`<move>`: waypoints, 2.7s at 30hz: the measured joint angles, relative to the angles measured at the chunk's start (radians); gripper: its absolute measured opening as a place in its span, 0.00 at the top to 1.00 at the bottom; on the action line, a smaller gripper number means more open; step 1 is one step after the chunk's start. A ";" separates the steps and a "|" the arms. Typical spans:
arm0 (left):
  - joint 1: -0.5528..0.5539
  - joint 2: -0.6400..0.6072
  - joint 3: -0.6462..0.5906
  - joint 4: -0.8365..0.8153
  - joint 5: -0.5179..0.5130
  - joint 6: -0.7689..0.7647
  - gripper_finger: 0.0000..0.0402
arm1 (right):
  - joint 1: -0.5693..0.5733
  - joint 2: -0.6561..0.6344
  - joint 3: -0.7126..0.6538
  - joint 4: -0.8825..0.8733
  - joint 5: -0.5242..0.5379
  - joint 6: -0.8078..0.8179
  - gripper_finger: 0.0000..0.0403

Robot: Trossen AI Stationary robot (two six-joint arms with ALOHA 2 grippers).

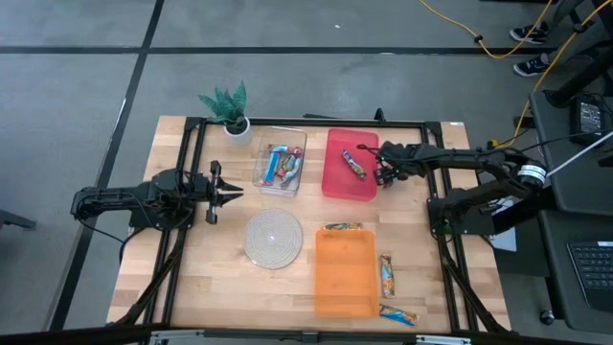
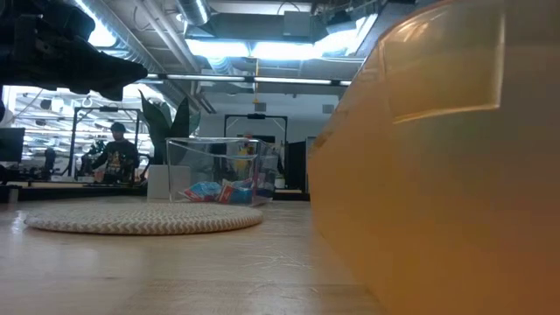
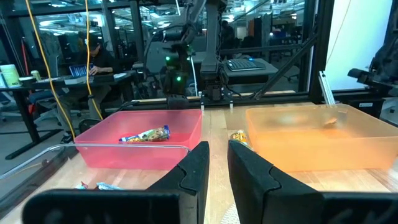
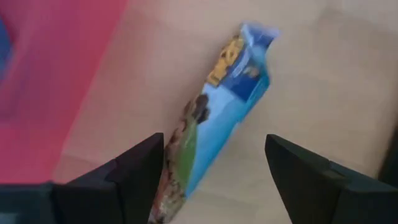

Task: Pick and place Granola Bars by type
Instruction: Put the blue granola bar into the red bin

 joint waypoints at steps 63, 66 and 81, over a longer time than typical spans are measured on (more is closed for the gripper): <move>0.000 0.000 0.000 0.000 0.000 0.000 0.86 | 0.064 -0.774 -0.057 -0.013 -0.395 -0.247 0.84; 0.000 0.000 0.000 0.000 0.000 0.000 0.86 | 0.084 -0.829 -0.057 0.061 -0.496 -0.279 0.84; 0.000 0.000 0.000 0.000 0.000 0.000 0.86 | 0.101 -0.731 0.291 0.036 -0.507 -0.526 0.84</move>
